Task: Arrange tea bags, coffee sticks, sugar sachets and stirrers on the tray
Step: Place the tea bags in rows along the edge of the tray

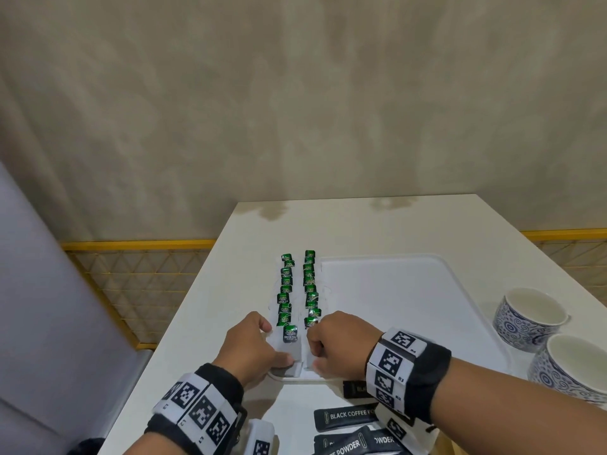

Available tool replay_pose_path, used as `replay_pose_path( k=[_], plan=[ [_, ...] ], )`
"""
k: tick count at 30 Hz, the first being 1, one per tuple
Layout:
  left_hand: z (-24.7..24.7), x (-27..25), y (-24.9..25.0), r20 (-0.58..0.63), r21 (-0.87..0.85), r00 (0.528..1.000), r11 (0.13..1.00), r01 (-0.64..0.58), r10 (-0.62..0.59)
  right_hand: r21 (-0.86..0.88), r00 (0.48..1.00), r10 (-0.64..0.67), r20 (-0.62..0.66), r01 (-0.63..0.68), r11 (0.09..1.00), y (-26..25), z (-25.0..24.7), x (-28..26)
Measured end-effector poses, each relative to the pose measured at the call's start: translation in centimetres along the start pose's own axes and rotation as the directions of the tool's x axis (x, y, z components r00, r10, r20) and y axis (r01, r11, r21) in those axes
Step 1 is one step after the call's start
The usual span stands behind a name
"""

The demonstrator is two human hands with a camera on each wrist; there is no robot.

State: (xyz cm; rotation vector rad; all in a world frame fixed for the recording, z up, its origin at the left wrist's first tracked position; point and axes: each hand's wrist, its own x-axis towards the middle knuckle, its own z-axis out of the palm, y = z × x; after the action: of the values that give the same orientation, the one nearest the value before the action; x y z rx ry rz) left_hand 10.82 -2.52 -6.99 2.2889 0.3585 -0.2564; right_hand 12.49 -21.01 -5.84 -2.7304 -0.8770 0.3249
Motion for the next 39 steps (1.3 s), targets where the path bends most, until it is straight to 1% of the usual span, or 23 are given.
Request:
replay_pose_path(
  k=[3, 6, 8, 10, 12, 14, 16, 21, 25, 28, 32, 34, 36, 37, 39],
  plan=[
    [0.1, 0.0, 0.0, -0.009, -0.018, 1.0, 1.0, -0.011, 0.011, -0.003, 1.0, 0.005, -0.015, -0.005, 1.0, 0.1, 0.0, 0.3],
    [-0.3, -0.2, -0.1, -0.006, -0.107, 1.0, 0.994, -0.013, 0.012, -0.001, 1.0, 0.007, -0.017, -0.007, 1.0, 0.2, 0.1, 0.2],
    [-1.0, -0.3, 0.0, 0.029, -0.198, 1.0, 0.98, 0.004, 0.002, -0.008, 1.0, -0.003, -0.017, 0.002, 1.0, 0.1, 0.0, 0.1],
    [-1.8, -0.4, -0.1, 0.103, -0.217, 0.995, 0.976, 0.009, 0.014, -0.006, 1.0, -0.009, -0.012, 0.009, 1.0, 0.2, -0.1, 0.1],
    [-2.1, -0.5, 0.0, 0.167, -0.14, 0.986, 0.99, -0.006, 0.029, 0.006, 1.0, -0.008, -0.003, 0.008, 1.0, 0.2, -0.1, 0.0],
    [-1.7, -0.7, 0.1, 0.178, -0.014, 0.984, 0.999, -0.029, 0.031, 0.021, 1.0, -0.004, 0.003, 0.004, 1.0, 0.2, -0.2, 0.0],
    [-1.1, -0.8, 0.2, 0.154, 0.104, 0.988, 0.993, -0.047, 0.031, 0.04, 1.0, -0.002, 0.009, 0.002, 0.999, 0.1, -0.3, -0.1],
    [-0.6, -0.6, 0.7, 0.079, 0.275, 0.996, 0.959, -0.062, 0.042, 0.074, 1.0, 0.01, 0.012, -0.011, 0.997, 0.0, -0.6, -0.4],
    [-0.4, -0.4, 1.0, 0.037, 0.336, 0.999, 0.941, -0.041, 0.03, 0.094, 1.0, 0.017, 0.016, -0.018, 0.995, -0.1, -0.5, -0.6],
    [-0.4, -0.4, 1.0, 0.022, 0.318, 1.0, 0.948, -0.023, 0.017, 0.091, 1.0, 0.009, -0.001, -0.009, 0.996, -0.1, -0.4, -0.6],
    [-0.5, -0.7, 0.9, 0.041, 0.301, 0.999, 0.953, -0.029, 0.018, 0.09, 1.0, 0.015, 0.007, -0.015, 0.996, -0.1, -0.4, -0.7],
    [-0.7, -0.8, 0.9, 0.055, 0.271, 0.998, 0.962, -0.02, 0.005, 0.156, 0.997, 0.075, -0.028, -0.069, 0.985, -0.2, -0.5, -0.8],
    [-1.0, -1.1, 1.1, 0.065, 0.248, 0.998, 0.969, -0.022, 0.006, 0.296, 0.968, 0.243, -0.061, -0.215, 0.931, -0.1, -1.0, -0.8],
    [-1.1, -1.2, 1.2, 0.064, 0.245, 0.998, 0.969, -0.038, 0.023, 0.383, 0.939, 0.341, -0.042, -0.3, 0.874, 0.2, -1.2, -0.6],
    [-1.0, -1.5, 1.4, 0.061, 0.222, 0.995, 0.97, -0.097, 0.085, 0.562, 0.866, 0.498, 0.049, -0.436, 0.703, 0.8, -1.6, 0.2]
  ],
)
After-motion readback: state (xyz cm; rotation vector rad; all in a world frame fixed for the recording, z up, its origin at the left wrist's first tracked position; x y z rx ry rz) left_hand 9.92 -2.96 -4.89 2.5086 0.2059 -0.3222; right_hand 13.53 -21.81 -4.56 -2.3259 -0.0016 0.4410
